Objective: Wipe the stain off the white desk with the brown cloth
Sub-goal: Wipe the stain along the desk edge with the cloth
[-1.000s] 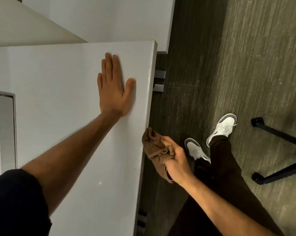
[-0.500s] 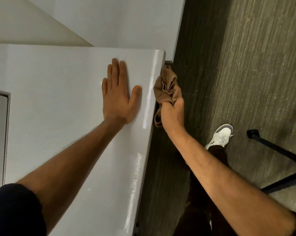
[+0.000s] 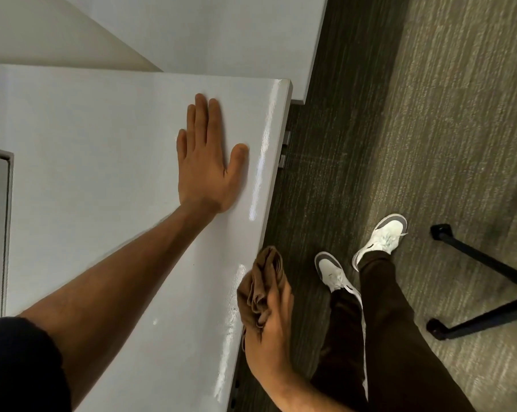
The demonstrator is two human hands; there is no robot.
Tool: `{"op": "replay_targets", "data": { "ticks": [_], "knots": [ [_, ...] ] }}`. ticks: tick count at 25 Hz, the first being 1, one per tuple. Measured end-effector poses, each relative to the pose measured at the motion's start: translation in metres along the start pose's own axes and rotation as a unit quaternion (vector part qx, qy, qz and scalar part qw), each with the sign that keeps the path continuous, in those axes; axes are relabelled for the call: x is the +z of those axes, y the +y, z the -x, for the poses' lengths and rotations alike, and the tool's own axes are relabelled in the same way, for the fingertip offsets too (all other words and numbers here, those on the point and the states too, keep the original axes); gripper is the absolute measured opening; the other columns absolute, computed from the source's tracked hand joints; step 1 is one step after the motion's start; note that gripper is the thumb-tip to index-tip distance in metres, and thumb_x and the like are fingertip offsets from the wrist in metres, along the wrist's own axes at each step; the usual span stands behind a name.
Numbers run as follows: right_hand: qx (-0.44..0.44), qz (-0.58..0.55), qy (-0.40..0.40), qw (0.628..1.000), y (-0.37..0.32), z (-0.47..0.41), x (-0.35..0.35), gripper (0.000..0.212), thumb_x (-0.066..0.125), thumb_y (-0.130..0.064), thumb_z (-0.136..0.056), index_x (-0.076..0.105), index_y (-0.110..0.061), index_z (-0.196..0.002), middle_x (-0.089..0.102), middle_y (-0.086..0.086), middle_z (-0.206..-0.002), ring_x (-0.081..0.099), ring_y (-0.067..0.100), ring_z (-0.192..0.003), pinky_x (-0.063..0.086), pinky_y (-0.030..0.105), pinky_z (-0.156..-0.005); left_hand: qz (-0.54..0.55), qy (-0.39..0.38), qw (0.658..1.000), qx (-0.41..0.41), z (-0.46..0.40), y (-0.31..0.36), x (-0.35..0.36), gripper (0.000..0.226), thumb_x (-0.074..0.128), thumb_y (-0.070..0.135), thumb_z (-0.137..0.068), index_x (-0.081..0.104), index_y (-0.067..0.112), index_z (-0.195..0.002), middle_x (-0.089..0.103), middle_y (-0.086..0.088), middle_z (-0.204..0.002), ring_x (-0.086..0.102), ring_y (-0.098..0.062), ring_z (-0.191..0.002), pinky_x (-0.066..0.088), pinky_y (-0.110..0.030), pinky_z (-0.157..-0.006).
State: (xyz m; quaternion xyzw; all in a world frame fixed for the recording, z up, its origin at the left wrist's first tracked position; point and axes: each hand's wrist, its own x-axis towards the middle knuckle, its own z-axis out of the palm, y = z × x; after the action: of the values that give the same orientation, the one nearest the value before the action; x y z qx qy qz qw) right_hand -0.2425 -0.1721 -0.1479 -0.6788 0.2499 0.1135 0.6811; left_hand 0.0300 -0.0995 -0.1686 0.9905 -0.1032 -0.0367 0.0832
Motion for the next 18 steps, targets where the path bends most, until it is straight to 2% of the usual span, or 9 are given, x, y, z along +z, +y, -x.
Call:
{"op": "replay_targets", "data": {
  "ticks": [3, 5, 8, 13, 15, 18],
  "knots": [
    [-0.014, 0.001, 0.015, 1.0, -0.008, -0.02, -0.002, 0.078, 0.062, -0.033, -0.094, 0.02, -0.05, -0.158, 0.02, -0.019, -0.163, 0.023, 0.001, -0.148, 0.025, 0.012, -0.116, 0.004, -0.005, 1.0, -0.002, 0.002, 0.003, -0.004, 0.081, 0.017, 0.067, -0.104, -0.001, 0.02, -0.167, -0.003, -0.003, -0.176, -0.004, -0.022, -0.162, 0.003, -0.049, -0.13],
    [-0.032, -0.01, 0.046, 0.998, -0.025, -0.055, -0.007, 0.076, 0.066, -0.025, -0.094, 0.028, -0.043, -0.157, 0.026, -0.009, -0.162, 0.025, 0.002, -0.147, 0.023, 0.003, -0.111, 0.001, -0.012, 1.0, -0.006, 0.004, 0.006, -0.007, 0.082, 0.014, 0.068, -0.102, 0.0, 0.02, -0.167, -0.003, -0.003, -0.176, -0.004, -0.022, -0.162, 0.002, -0.047, -0.13],
    [-0.084, 0.028, 0.081, 0.993, -0.062, -0.13, -0.023, 0.068, 0.067, -0.021, -0.096, 0.038, -0.031, -0.156, 0.033, -0.001, -0.16, 0.035, 0.009, -0.138, 0.034, 0.005, -0.104, -0.004, -0.018, 1.0, -0.017, 0.004, 0.011, -0.011, 0.082, 0.013, 0.068, -0.101, -0.001, 0.021, -0.167, -0.005, -0.002, -0.176, -0.007, -0.02, -0.162, -0.002, -0.042, -0.129],
    [-0.13, 0.063, 0.092, 0.985, -0.106, -0.217, -0.05, 0.063, 0.066, -0.021, -0.098, 0.041, -0.033, -0.154, 0.036, -0.006, -0.157, 0.038, 0.008, -0.129, 0.026, -0.005, -0.098, 0.01, -0.035, 0.999, -0.029, 0.004, 0.014, -0.015, 0.082, 0.013, 0.068, -0.101, -0.004, 0.023, -0.167, -0.009, 0.0, -0.176, -0.013, -0.016, -0.161, -0.006, -0.039, -0.128],
    [-0.13, 0.044, 0.085, 0.987, -0.112, -0.229, -0.056, 0.063, 0.067, -0.017, -0.097, 0.042, -0.034, -0.153, 0.038, -0.009, -0.155, 0.039, 0.005, -0.131, 0.031, -0.002, -0.099, 0.006, -0.04, 0.999, -0.032, 0.005, 0.015, -0.016, 0.082, 0.014, 0.067, -0.101, -0.004, 0.023, -0.167, -0.01, 0.001, -0.176, -0.014, -0.015, -0.161, -0.008, -0.037, -0.127],
    [-0.117, 0.006, 0.072, 0.99, -0.121, -0.238, -0.059, 0.064, 0.067, -0.012, -0.096, 0.044, -0.037, -0.15, 0.042, -0.008, -0.153, 0.043, 0.005, -0.137, 0.032, 0.011, -0.109, 0.004, -0.042, 0.998, -0.035, 0.003, 0.019, -0.018, 0.082, 0.012, 0.069, -0.101, -0.005, 0.023, -0.167, -0.012, 0.001, -0.175, -0.014, -0.016, -0.161, -0.018, -0.03, -0.126]
  ]
}}
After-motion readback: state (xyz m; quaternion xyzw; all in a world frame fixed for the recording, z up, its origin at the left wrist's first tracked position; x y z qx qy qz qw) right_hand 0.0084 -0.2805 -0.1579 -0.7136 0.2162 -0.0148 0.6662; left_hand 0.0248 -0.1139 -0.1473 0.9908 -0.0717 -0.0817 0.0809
